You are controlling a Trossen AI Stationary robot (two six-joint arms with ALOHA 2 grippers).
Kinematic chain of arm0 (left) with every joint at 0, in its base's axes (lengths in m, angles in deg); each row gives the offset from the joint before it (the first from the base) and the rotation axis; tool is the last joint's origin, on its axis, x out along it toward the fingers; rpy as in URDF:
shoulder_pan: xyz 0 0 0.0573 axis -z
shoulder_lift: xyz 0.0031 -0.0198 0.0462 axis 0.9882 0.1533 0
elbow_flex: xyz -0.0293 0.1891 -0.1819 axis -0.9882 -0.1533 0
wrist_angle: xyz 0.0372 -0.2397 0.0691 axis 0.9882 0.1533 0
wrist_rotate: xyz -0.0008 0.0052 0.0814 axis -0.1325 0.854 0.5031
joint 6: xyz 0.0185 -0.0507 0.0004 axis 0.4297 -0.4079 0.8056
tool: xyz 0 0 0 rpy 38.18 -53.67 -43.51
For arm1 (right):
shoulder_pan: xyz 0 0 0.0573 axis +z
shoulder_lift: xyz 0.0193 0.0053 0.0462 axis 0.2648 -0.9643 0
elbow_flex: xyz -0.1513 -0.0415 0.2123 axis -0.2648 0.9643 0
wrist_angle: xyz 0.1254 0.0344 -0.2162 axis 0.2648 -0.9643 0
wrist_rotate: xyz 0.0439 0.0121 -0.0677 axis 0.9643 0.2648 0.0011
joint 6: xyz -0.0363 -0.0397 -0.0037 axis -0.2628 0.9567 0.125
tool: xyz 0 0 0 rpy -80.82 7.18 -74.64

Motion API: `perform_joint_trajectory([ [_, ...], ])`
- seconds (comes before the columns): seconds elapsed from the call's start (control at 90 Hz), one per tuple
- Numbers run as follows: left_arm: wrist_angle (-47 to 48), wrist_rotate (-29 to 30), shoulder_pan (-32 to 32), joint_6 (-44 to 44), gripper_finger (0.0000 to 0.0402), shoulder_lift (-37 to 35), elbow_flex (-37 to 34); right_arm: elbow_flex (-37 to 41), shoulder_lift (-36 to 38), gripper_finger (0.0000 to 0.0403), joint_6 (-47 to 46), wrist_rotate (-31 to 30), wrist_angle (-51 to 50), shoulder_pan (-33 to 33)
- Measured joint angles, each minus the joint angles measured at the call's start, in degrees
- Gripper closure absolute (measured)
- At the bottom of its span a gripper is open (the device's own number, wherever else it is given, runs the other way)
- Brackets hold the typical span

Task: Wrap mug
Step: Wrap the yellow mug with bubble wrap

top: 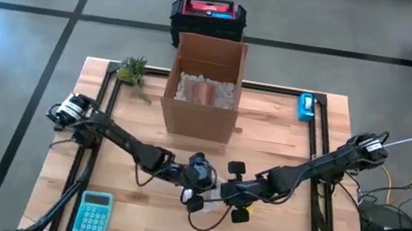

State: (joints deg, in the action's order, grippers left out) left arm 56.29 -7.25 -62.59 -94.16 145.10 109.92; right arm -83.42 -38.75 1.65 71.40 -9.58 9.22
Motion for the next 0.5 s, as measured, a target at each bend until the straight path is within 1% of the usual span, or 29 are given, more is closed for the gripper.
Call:
perform_joint_trajectory([
  [0.156,-2.7,0.0,0.0,1.4,0.0402,-1.4,0.1,0.0,0.0,0.0384,0.7,0.0,0.1,0.0],
  [0.322,-6.0,-0.8,0.0,1.9,0.0402,3.1,0.0,0.1,0.1,0.0384,0.0,-0.1,0.1,0.0],
  [0.378,-5.6,-2.1,0.0,1.7,0.0402,4.9,0.0,0.1,0.1,0.0384,0.0,-0.1,0.0,0.0],
  [0.5,-4.9,-2.1,-0.1,0.8,0.0402,7.7,0.2,0.0,0.2,0.0384,-0.1,-0.1,0.1,0.0],
])
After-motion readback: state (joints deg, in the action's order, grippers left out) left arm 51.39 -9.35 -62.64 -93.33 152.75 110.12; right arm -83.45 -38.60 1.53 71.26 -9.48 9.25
